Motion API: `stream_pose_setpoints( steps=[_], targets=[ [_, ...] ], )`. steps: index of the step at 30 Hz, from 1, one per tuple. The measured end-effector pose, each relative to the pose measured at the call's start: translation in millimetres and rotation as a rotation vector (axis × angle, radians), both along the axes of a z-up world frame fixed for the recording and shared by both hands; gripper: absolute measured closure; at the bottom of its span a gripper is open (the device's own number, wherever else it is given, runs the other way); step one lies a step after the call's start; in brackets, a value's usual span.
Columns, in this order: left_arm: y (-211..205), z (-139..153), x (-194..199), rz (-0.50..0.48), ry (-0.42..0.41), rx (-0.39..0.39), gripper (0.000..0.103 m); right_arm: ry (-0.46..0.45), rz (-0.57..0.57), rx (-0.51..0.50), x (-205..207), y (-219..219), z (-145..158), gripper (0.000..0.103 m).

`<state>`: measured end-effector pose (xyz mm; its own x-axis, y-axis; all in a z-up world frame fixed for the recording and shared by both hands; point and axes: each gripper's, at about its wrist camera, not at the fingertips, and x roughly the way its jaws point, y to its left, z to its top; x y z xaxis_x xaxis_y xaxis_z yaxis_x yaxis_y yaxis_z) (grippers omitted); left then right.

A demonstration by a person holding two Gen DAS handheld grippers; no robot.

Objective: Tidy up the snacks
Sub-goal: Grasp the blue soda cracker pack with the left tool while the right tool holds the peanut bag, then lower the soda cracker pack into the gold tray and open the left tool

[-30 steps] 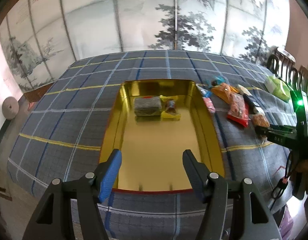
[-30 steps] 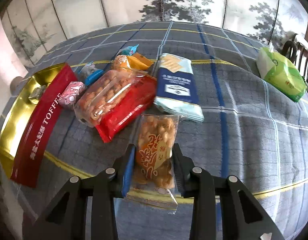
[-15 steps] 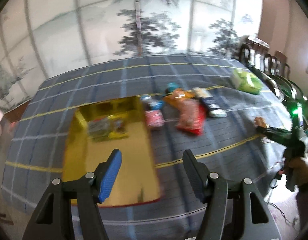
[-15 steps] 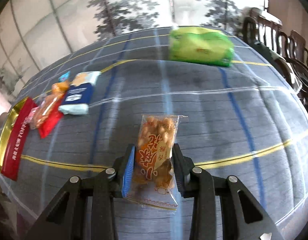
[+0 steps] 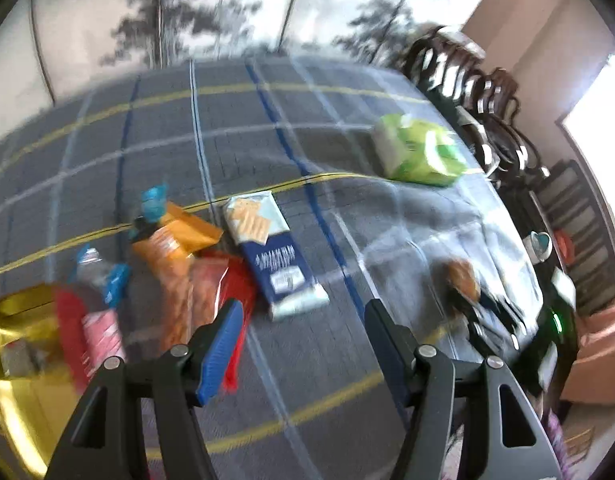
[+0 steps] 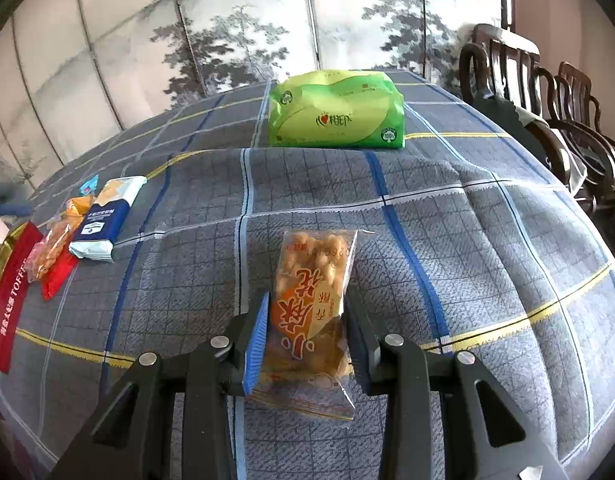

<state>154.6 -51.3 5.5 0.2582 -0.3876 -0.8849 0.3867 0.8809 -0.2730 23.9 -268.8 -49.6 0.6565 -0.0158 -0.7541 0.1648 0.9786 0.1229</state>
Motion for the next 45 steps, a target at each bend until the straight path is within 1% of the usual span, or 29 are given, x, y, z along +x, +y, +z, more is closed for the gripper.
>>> stream_pose_setpoints(
  steps=[4,6,8,11,14,15,17,19,20,21,22,25,26,28,30,31,32,36,40,42,45],
  targets=[
    [-14,-31,42,0.034,0.094,0.028,0.038,-0.014,0.012,0.032,-1,-3,0,0.070],
    [-18,-45,55,0.040,0.145,0.037,0.038,-0.018,0.020,0.041,0,-3,0,0.070],
    [-20,-56,65,0.066,0.170,0.071,0.038,-0.022,0.032,0.054,-1,-3,0,0.070],
    [-22,-67,73,0.084,0.175,0.106,0.038,-0.028,0.040,0.078,-1,-5,0,0.070],
    [-28,-76,75,0.099,0.185,0.125,0.038,-0.033,0.046,0.092,-2,-5,0,0.070],
    [-32,-75,74,0.098,0.164,0.139,0.038,-0.033,0.048,0.093,-2,-5,0,0.069],
    [-42,-75,73,0.086,0.149,0.175,0.038,-0.034,0.047,0.094,-2,-5,0,0.069],
    [-53,-75,71,0.086,0.114,0.245,0.038,-0.034,0.048,0.095,-2,-5,-1,0.069],
    [-60,-76,68,0.080,0.094,0.281,0.039,-0.035,0.045,0.098,-1,-4,-1,0.069],
    [-65,-76,65,0.072,0.069,0.307,0.050,-0.036,0.044,0.098,-1,-4,0,0.069],
    [-70,-74,62,0.056,0.050,0.290,0.051,-0.036,0.042,0.098,-1,-4,0,0.069],
    [-81,-72,49,0.042,0.011,0.332,0.052,-0.034,0.040,0.097,-1,-3,-1,0.069],
    [-81,-70,44,0.045,0.014,0.320,0.052,-0.034,0.041,0.093,0,-3,0,0.069],
    [-79,-62,24,0.045,0.014,0.258,0.052,-0.032,0.038,0.087,0,-2,0,0.069],
    [-74,-51,2,0.052,-0.027,0.240,0.052,-0.031,0.035,0.079,1,-2,0,0.069],
    [-70,-43,-12,0.052,-0.042,0.214,0.052,-0.030,0.035,0.070,1,-1,0,0.069],
    [-64,-37,-23,0.058,-0.046,0.188,0.052,-0.029,0.035,0.064,2,1,0,0.069],
    [-40,-19,-62,0.079,-0.071,0.143,0.052,-0.027,0.034,0.047,2,2,-1,0.069],
    [-16,-2,-93,0.126,-0.102,0.139,0.052,-0.021,0.033,0.019,3,7,-1,0.069],
    [-9,3,-103,0.153,-0.123,0.157,0.052,-0.019,0.032,0.009,3,8,-1,0.069],
    [18,10,-126,0.199,-0.168,0.180,0.052,-0.016,0.031,-0.007,4,9,-1,0.069]
  ],
)
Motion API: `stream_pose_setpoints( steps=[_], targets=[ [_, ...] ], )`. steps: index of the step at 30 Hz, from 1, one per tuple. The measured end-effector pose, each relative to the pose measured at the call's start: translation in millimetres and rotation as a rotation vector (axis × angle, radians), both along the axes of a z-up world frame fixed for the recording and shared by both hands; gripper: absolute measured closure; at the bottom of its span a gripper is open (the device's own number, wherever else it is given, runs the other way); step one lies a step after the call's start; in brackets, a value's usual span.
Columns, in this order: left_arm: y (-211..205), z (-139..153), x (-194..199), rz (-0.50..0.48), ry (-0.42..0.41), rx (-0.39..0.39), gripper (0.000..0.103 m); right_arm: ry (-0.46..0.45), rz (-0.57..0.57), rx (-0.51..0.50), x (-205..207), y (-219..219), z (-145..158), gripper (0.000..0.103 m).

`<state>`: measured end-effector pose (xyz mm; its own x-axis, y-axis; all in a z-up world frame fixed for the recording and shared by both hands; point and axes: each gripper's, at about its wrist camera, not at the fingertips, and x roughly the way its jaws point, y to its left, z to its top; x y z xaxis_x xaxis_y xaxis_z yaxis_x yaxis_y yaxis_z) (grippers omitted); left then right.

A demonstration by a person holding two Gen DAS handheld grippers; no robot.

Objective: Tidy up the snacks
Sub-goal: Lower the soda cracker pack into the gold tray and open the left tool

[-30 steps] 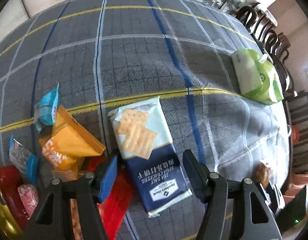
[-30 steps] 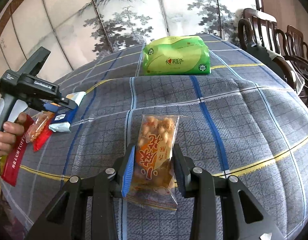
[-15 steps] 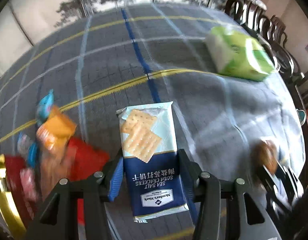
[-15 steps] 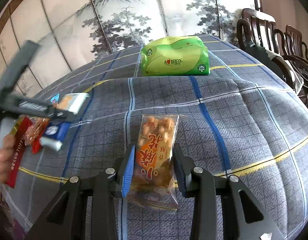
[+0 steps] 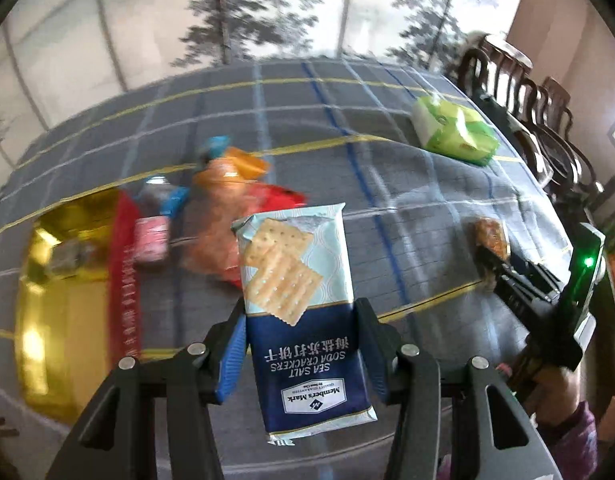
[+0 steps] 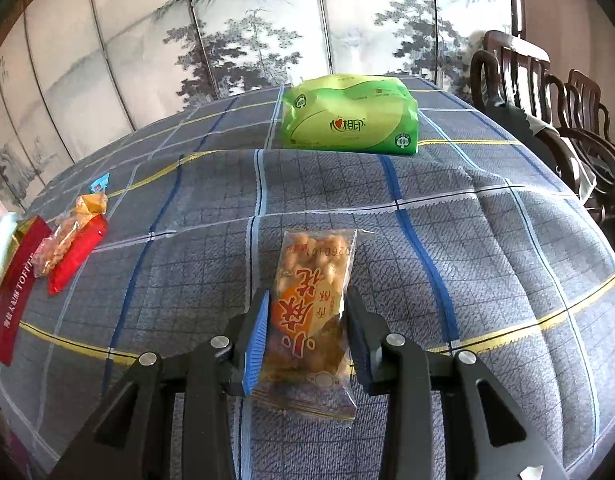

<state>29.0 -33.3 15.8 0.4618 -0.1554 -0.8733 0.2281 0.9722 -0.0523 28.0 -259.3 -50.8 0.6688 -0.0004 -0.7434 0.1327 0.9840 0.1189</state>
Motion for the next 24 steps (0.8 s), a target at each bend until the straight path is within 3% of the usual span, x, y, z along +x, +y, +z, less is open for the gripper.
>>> stream_pose_setpoints(
  steps=[11,24],
  targets=[
    [72,23,-31,0.123,-0.113,0.045,0.052,0.015,-0.002,-0.066,2,7,-1,0.069],
    [143,15,-35,0.246,-0.111,0.053,0.051,0.020,-0.004,-0.091,1,10,-1,0.069]
  ],
)
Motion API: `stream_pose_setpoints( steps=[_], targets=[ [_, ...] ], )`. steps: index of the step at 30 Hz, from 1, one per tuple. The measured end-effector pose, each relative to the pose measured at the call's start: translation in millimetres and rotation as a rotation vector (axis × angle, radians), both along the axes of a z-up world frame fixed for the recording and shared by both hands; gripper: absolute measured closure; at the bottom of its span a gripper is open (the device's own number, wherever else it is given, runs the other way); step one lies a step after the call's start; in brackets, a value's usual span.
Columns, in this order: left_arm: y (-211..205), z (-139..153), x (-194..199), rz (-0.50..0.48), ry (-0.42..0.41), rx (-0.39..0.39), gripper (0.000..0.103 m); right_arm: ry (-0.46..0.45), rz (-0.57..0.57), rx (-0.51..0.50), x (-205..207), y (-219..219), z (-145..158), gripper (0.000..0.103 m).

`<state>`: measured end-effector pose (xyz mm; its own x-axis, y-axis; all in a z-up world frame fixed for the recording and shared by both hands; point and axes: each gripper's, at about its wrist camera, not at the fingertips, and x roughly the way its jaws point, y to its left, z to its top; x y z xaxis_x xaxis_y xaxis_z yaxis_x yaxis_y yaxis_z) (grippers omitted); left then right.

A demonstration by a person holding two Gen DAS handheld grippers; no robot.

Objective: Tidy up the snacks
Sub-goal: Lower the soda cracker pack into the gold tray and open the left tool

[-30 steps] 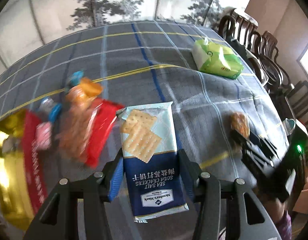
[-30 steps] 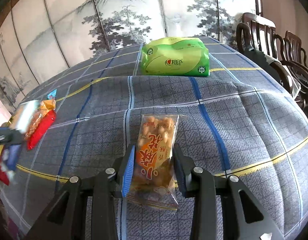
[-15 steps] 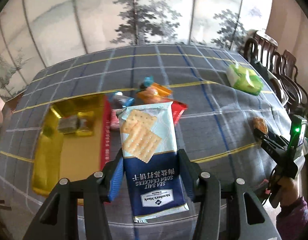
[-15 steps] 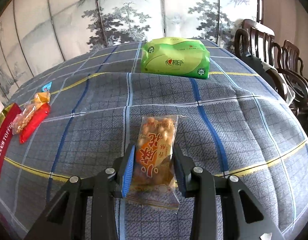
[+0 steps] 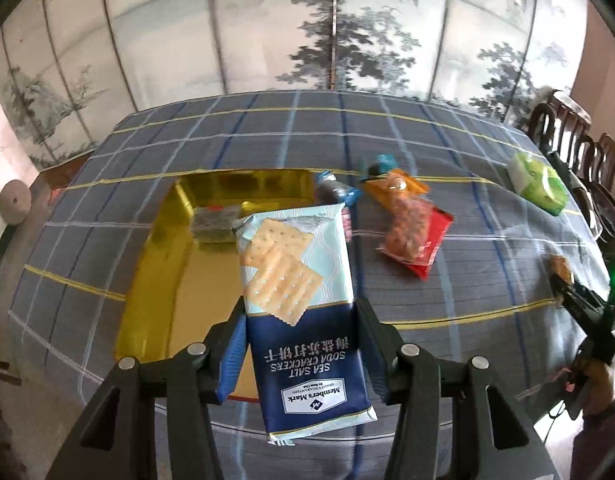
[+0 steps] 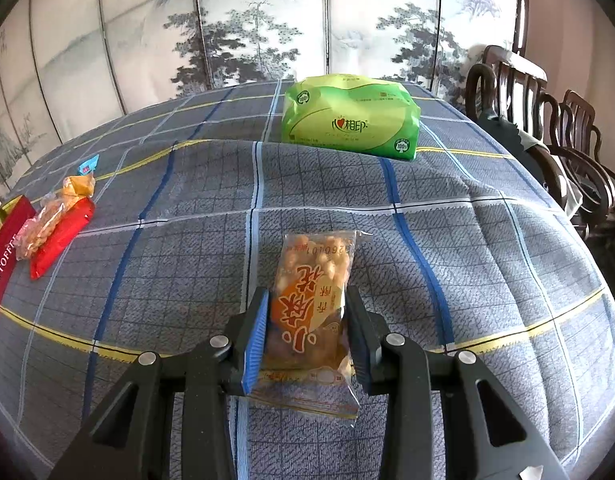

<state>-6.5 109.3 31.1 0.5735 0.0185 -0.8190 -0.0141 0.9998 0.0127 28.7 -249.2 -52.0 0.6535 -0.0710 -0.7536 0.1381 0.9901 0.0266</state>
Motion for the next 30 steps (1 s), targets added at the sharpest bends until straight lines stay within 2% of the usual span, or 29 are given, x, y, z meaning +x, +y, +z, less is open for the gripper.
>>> stream_pose_setpoints(
  steps=[5,9,18,30],
  targets=[
    [17,-8,4,0.037,-0.003,0.035,0.051,0.002,0.000,-0.007,0,1,0,0.069],
    [31,-13,9,0.051,-0.004,0.030,0.051,0.003,0.000,-0.010,0,2,0,0.069],
    [55,-18,15,0.058,-0.059,0.055,0.051,0.003,0.000,-0.013,0,3,0,0.069],
    [80,-35,31,0.081,-0.063,0.089,0.051,0.005,-0.001,-0.020,1,4,1,0.069]
  ],
)
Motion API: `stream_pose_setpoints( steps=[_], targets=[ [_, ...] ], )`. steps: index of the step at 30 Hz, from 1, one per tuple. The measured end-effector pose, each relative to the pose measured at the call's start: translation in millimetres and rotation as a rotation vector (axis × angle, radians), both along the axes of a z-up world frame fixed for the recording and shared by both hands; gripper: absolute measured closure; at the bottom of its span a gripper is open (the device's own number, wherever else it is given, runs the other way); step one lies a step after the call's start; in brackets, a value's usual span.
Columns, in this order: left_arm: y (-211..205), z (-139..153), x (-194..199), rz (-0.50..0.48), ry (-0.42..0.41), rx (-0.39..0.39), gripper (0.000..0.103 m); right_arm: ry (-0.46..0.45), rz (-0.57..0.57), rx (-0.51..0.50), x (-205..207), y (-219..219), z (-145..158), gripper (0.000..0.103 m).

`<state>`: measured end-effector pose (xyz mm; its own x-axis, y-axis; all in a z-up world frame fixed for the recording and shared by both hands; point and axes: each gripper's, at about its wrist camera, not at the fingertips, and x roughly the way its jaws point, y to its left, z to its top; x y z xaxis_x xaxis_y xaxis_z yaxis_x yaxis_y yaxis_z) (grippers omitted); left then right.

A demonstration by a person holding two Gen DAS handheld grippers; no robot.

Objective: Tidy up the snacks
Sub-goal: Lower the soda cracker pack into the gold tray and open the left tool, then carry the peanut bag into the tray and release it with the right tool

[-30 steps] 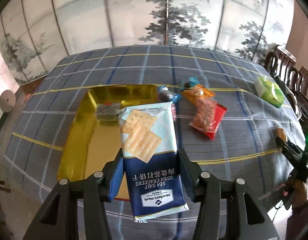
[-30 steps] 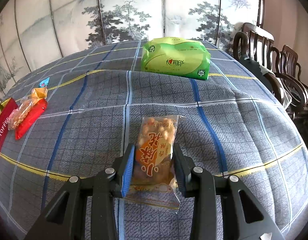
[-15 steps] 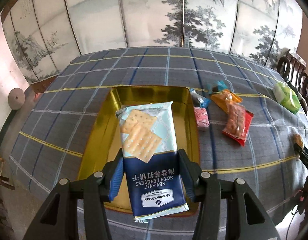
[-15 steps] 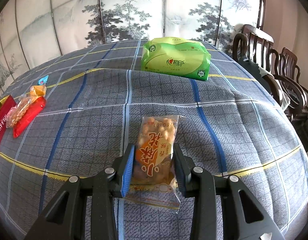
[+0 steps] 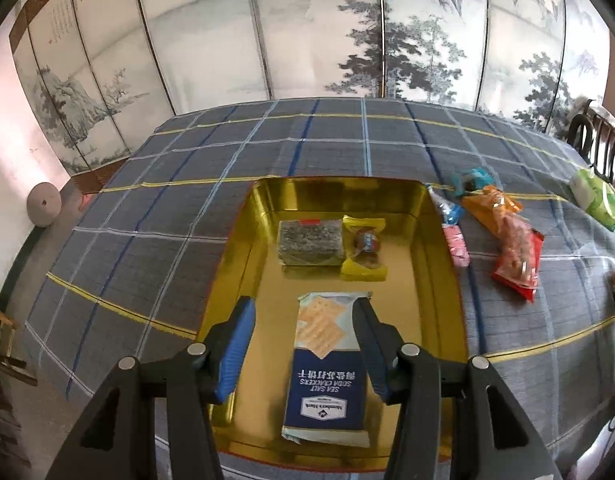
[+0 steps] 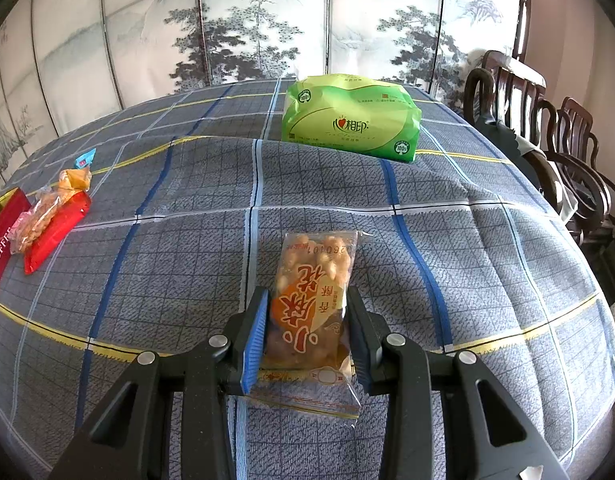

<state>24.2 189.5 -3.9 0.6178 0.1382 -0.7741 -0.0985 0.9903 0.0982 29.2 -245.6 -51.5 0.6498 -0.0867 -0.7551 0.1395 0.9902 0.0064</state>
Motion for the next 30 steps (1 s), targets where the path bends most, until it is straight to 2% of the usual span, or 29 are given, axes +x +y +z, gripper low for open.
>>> stream_pose_setpoints(
  steps=[15,22,25,27,30],
  targets=[
    [16,1,-6,0.027,0.004,-0.012,0.051,0.009,-0.007,-0.004,-1,-4,1,0.070],
    [23,9,-17,0.062,0.001,-0.020,0.051,0.017,0.004,0.033,-5,-1,11,0.070],
    [27,14,-23,0.070,-0.004,-0.025,0.051,-0.020,0.040,0.100,-9,5,30,0.070],
    [29,17,-28,0.072,-0.013,-0.013,0.051,-0.055,0.108,0.172,-9,19,45,0.070],
    [30,19,-35,0.071,-0.017,-0.009,0.051,-0.079,0.208,0.183,-7,50,63,0.070]
  ],
)
